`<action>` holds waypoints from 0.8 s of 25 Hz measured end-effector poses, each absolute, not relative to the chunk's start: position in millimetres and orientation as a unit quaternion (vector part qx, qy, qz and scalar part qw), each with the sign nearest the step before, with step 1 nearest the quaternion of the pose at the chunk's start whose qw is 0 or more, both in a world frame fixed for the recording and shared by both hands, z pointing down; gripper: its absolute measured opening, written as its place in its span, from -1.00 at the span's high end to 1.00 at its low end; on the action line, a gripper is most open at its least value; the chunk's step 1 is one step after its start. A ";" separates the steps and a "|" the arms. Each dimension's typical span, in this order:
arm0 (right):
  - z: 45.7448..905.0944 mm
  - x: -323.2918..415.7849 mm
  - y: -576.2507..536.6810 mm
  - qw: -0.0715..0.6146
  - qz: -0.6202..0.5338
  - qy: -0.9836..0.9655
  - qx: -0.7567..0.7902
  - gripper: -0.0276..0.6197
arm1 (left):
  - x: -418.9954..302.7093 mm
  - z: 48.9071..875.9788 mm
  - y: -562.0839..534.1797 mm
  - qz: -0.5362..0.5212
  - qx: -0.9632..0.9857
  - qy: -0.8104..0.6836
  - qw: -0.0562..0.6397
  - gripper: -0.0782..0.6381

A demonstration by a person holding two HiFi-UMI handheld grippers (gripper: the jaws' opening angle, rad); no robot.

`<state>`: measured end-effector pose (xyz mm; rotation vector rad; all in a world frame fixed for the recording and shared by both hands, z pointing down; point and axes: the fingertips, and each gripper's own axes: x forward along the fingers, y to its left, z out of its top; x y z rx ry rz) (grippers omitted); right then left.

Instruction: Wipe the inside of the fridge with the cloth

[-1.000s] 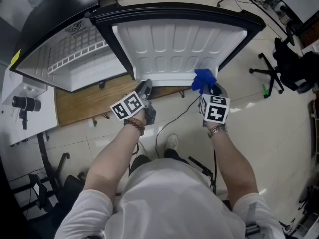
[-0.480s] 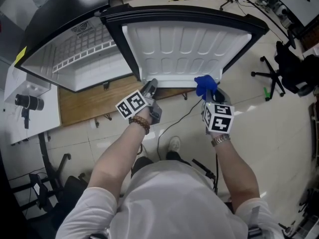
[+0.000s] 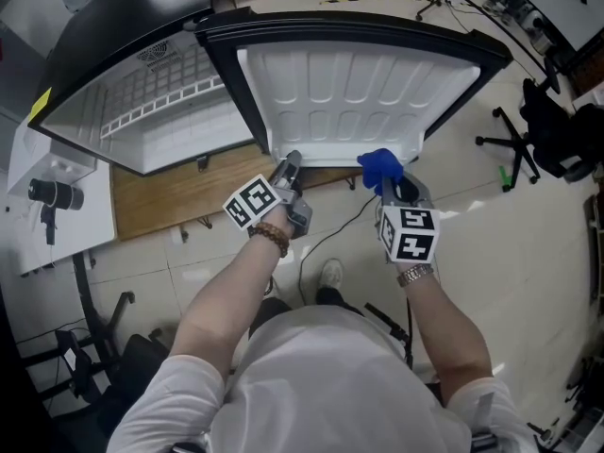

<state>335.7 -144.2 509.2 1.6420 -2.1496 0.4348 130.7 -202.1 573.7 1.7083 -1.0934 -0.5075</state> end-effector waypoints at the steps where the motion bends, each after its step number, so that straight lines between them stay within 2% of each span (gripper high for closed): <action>1: 509.0 331.2 -142.2 0.199 0.155 -0.772 0.584 0.79 | 131.1 572.8 -199.6 -0.211 0.708 -0.449 0.502 0.58; 20: 528.6 226.9 -114.2 0.189 0.166 -0.813 0.525 0.79 | 137.8 522.3 -185.0 -0.175 0.755 -0.351 0.525 0.64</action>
